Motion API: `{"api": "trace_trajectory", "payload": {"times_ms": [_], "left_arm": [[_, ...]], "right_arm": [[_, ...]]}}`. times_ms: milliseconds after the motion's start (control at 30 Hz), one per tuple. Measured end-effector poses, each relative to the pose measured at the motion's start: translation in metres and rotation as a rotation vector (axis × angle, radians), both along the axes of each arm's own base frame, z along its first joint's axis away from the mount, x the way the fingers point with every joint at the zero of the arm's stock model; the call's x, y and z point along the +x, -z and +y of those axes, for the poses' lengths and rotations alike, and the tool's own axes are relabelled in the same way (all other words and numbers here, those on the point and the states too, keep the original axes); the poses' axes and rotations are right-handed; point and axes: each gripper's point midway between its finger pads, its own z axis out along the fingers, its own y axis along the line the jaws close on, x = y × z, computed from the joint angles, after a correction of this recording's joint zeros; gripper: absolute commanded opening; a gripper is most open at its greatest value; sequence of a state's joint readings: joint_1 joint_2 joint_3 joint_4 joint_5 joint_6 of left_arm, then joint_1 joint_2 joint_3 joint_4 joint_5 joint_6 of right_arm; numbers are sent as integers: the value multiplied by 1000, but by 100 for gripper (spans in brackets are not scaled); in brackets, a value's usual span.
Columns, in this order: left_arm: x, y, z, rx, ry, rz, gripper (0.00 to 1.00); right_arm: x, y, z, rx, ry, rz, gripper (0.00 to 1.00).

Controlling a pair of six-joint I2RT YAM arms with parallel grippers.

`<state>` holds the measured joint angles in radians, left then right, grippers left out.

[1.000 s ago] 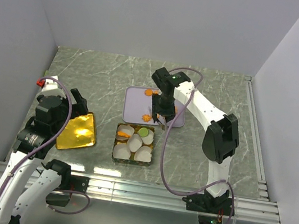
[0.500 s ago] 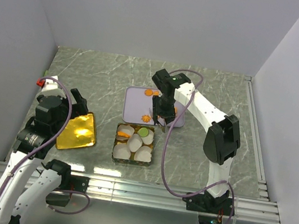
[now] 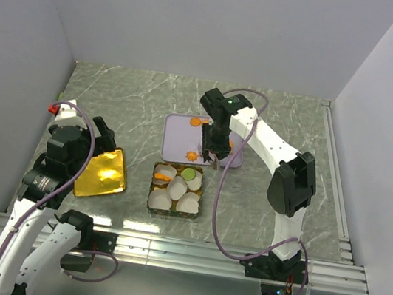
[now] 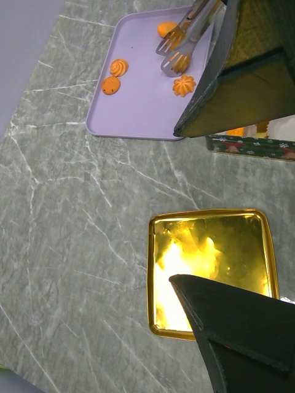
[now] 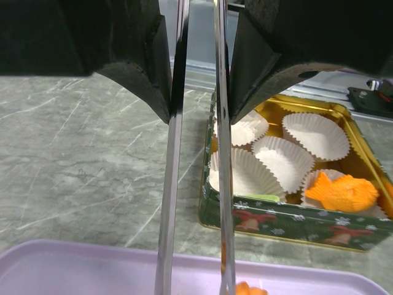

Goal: Pack the cookies

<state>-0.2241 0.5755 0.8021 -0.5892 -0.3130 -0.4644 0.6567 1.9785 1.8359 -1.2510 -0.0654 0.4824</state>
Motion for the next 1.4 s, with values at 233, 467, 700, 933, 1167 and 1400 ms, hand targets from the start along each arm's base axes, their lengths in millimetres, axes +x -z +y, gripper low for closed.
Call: {"api": "trace_trajectory", "payload": {"times_ms": [233, 467, 700, 933, 1167, 1400], "left_arm": [[1, 1, 0, 1, 0, 5, 99], [2, 2, 1, 6, -10, 11, 99], [3, 4, 1, 8, -9, 19, 99], [2, 2, 1, 6, -9, 9, 100], [1, 1, 1, 5, -9, 6, 99], [0, 0, 1, 3, -8, 0, 99]], "right_arm": [[14, -28, 5, 22, 5, -75, 42], [20, -44, 9, 51, 4, -114, 39], [8, -68, 15, 105, -26, -163, 38], [-37, -94, 27, 168, -135, -224, 37], [-84, -89, 38, 187, -259, -225, 37], [-116, -68, 39, 164, -321, -191, 35]]}}
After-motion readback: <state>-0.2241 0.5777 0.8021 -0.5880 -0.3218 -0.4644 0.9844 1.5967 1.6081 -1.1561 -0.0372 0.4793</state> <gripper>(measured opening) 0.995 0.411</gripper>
